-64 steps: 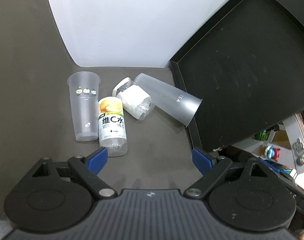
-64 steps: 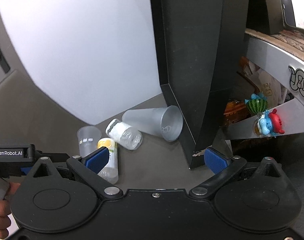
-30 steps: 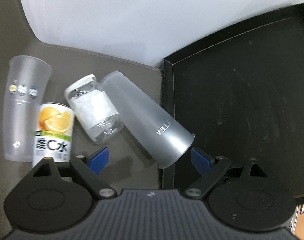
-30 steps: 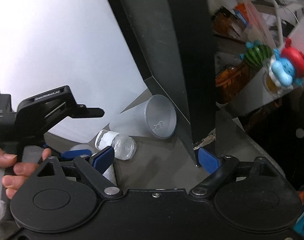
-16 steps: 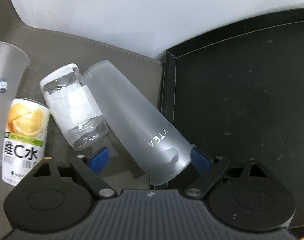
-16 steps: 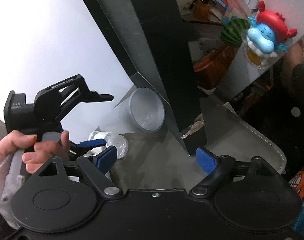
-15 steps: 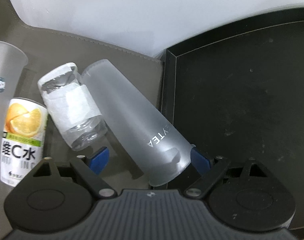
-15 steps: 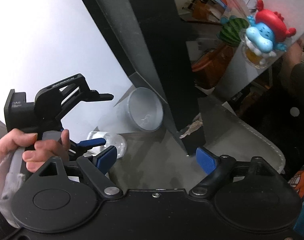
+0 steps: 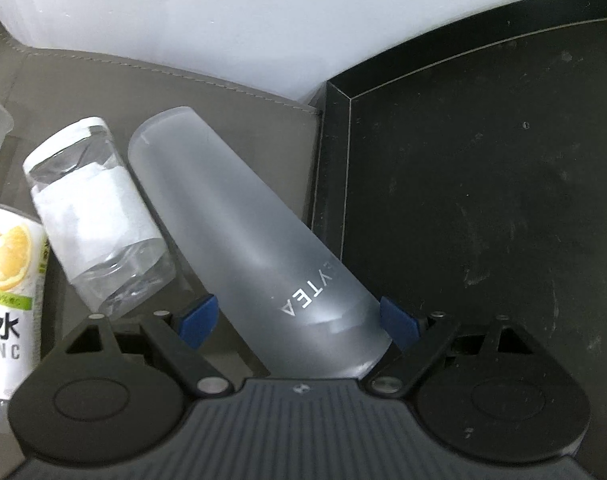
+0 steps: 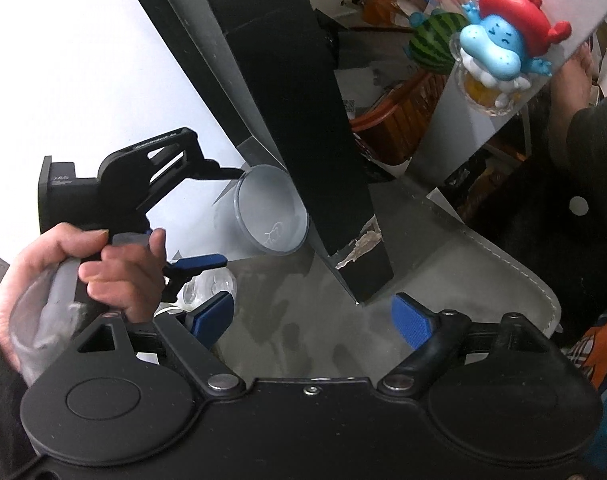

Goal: Flip cup upright
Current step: 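Close the left gripper around the frosted cup's base, then lift the frosted cup with the left gripper and rotate it rim-up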

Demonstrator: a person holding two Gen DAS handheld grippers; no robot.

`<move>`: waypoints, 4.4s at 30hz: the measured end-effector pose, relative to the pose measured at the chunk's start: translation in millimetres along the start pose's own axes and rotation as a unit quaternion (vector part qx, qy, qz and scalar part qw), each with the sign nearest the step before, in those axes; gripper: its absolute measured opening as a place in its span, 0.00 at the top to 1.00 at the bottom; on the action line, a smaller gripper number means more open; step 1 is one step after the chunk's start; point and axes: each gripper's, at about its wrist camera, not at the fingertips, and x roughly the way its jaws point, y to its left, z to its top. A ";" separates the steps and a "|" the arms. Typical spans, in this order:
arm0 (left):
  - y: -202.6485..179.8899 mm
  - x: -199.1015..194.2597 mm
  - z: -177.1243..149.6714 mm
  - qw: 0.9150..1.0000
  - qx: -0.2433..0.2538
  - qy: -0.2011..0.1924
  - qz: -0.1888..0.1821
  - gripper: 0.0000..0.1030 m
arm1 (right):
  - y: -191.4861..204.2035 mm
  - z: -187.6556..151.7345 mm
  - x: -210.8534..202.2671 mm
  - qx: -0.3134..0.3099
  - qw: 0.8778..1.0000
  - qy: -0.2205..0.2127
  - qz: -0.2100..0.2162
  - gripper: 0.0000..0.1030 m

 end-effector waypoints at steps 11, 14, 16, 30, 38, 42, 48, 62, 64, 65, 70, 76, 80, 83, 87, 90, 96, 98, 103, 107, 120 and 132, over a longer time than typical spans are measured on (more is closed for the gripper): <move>-3.4 14.5 5.8 1.000 -0.022 0.015 -0.015 0.15 | -3.5 2.0 2.8 0.016 1.000 0.007 -0.001 0.17; -4.9 21.6 9.7 0.999 -0.027 0.020 -0.014 0.15 | -4.4 2.6 2.9 0.018 1.000 0.008 -0.002 0.17; -4.8 22.3 10.1 0.999 -0.028 0.022 -0.015 0.16 | -4.8 2.4 1.7 0.020 1.000 0.009 -0.002 0.17; 11.0 -4.7 -1.2 0.997 -0.044 0.033 -0.049 0.27 | -9.8 5.1 2.0 0.033 0.999 0.011 0.008 0.19; 25.2 -29.4 -14.1 0.996 -0.052 0.049 -0.061 0.27 | -8.7 3.0 0.9 0.020 1.000 0.009 0.014 0.39; 28.7 -39.2 -23.6 0.994 -0.056 0.060 -0.069 0.27 | -5.4 2.7 1.7 0.010 1.000 0.005 0.016 0.44; 33.5 -51.9 -38.1 0.993 -0.051 0.071 -0.073 0.27 | -0.9 0.7 6.5 -0.005 1.000 0.002 0.009 0.48; 52.9 -78.3 -74.2 0.991 -0.065 0.078 -0.084 0.27 | 6.7 -9.8 11.1 -0.044 0.999 0.013 0.005 0.55; 54.1 -81.4 -79.0 0.991 -0.068 0.080 -0.085 0.27 | 7.8 -11.0 12.7 -0.049 0.999 0.019 0.009 0.63; 55.1 -81.7 -80.8 0.991 -0.069 0.081 -0.085 0.27 | 8.0 -11.6 13.0 -0.051 0.998 0.023 0.010 0.68; 56.2 -86.9 -92.9 0.991 -0.070 0.082 -0.079 0.27 | 10.9 -13.2 13.5 -0.066 0.997 0.042 0.023 0.95; 56.1 -97.6 -101.3 0.992 -0.057 0.079 -0.079 0.27 | 3.7 -8.5 9.4 -0.048 0.996 0.070 0.039 0.94; 45.6 -116.6 -105.5 0.998 -0.001 0.041 -0.045 0.24 | 1.5 -1.1 6.1 -0.045 0.995 0.085 0.042 0.95; 40.8 -127.4 -108.8 0.999 0.029 0.024 -0.036 0.24 | 0.6 2.5 3.3 -0.036 0.994 0.094 0.045 0.95; 31.9 -148.4 -115.8 0.997 0.073 -0.012 -0.027 0.24 | -1.2 4.8 5.8 -0.038 0.993 0.106 0.044 0.95; 29.0 -164.4 -121.6 0.994 0.098 -0.035 -0.025 0.24 | 1.6 4.1 -1.1 -0.042 0.992 0.112 0.041 0.95; 32.7 -197.8 -134.8 0.988 0.132 -0.063 -0.042 0.24 | 11.9 6.5 -11.5 -0.059 0.990 0.122 0.042 0.95; 33.5 -202.1 -138.8 0.987 0.136 -0.062 -0.053 0.24 | 15.5 6.1 -16.2 -0.064 0.990 0.121 0.042 0.95; 35.2 -205.6 -151.2 0.985 0.152 -0.070 -0.039 0.24 | 21.4 5.7 -16.6 -0.077 0.988 0.125 0.039 0.95; 45.0 -204.6 -152.8 0.987 0.138 -0.067 -0.040 0.24 | 29.5 7.1 -18.3 -0.094 0.987 0.129 0.032 0.95; 60.5 -211.7 -151.9 0.989 0.126 -0.070 -0.041 0.24 | 70.2 16.0 -21.5 -0.184 0.966 0.181 -0.005 0.94; 77.1 -186.4 -144.7 0.994 0.097 -0.047 -0.030 0.24 | 89.9 22.6 -1.0 -0.210 0.950 0.228 -0.029 0.93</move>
